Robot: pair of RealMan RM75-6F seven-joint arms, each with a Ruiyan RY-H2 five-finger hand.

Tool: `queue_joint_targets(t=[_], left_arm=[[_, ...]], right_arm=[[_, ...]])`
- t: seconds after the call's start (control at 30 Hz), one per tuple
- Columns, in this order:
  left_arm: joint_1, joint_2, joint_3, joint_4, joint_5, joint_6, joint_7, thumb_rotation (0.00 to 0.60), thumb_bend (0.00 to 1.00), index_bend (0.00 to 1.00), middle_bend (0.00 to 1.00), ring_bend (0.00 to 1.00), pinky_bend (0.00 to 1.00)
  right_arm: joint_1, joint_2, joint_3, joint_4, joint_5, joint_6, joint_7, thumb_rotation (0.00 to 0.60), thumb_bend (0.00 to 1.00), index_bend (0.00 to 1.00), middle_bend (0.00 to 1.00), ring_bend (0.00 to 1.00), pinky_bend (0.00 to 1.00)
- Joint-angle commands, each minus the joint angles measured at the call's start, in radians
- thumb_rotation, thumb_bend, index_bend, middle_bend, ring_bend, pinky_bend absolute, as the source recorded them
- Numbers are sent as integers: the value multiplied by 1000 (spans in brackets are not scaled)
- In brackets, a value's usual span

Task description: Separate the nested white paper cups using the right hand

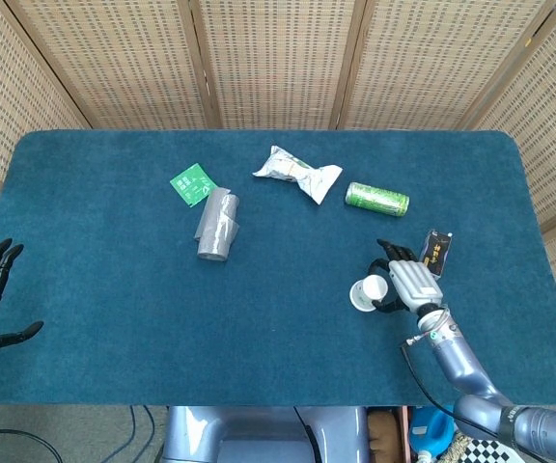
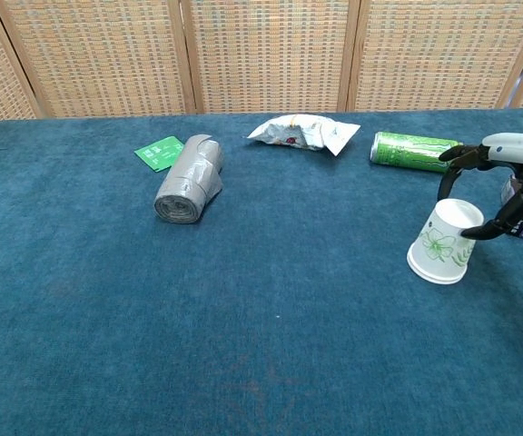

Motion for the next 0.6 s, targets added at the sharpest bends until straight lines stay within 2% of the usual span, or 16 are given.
queue_joint_targets(t=[0.03, 0.6], left_arm=[[0, 0, 0, 0, 0, -1, -1, 600, 63, 0, 0, 0, 0], [-1, 0, 2, 0, 1, -1, 1, 600, 63, 0, 0, 0, 0]], right_arm=[[0, -1, -1, 1, 0, 0, 3, 600, 388, 408, 0, 0, 0], [-6, 25, -3, -41, -31, 18, 15, 600, 406, 415, 0, 0, 0]])
